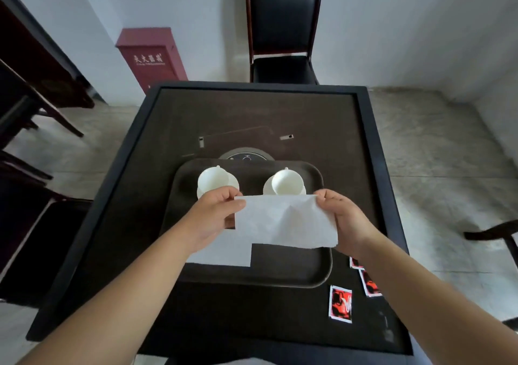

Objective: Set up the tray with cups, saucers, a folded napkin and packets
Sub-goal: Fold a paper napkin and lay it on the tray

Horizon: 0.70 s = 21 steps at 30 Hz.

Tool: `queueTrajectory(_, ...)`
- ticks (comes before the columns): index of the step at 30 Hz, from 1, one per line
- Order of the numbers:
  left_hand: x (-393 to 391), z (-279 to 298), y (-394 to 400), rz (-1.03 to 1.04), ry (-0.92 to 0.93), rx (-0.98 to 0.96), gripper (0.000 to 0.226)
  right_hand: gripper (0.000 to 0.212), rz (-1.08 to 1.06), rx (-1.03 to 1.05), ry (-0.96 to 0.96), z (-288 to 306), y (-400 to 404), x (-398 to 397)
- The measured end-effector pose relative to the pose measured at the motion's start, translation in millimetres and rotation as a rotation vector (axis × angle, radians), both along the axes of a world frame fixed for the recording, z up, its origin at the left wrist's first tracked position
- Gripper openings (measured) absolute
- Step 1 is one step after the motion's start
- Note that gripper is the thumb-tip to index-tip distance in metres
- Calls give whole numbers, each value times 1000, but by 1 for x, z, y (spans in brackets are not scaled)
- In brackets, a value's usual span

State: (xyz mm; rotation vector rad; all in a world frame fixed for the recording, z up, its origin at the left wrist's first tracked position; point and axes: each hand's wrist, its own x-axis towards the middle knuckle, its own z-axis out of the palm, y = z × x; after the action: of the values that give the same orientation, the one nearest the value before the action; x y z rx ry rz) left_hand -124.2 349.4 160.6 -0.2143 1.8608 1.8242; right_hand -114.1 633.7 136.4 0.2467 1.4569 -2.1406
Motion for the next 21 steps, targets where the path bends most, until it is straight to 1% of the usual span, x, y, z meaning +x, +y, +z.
queueTrajectory(1, 8, -5, -6, 37, -42, 61, 22, 27, 20, -26, -32, -6, -8, 7)
queueTrajectory(3, 22, -17, -21, 110, -119, 177, 17, 45, 39, -77, -110, -18, -26, 20)
queueTrajectory(4, 27, -23, -30, 147, -156, 209, 12, 47, 23, -81, -159, -24, -35, 26)
queueTrajectory(6, 35, -36, -49, 205, -216, 193, 10, 41, -12, -21, -255, -36, -56, 37)
queueTrajectory(9, 44, -56, -76, 237, -291, 188, 9, 27, -53, 123, -371, -50, -88, 50)
queueTrajectory(12, 53, -76, -99, 238, -360, 210, 18, 19, -97, 194, -379, -61, -118, 60)
queueTrajectory(14, 56, -87, -108, 220, -365, 200, 21, 18, -159, 217, -371, -69, -134, 65)
queueTrajectory(19, 57, -113, -119, 212, -316, 31, 19, 14, -276, 307, -372, -91, -157, 71)
queueTrajectory(21, 52, -121, -121, 214, -286, -33, 19, 13, -290, 386, -353, -100, -164, 69)
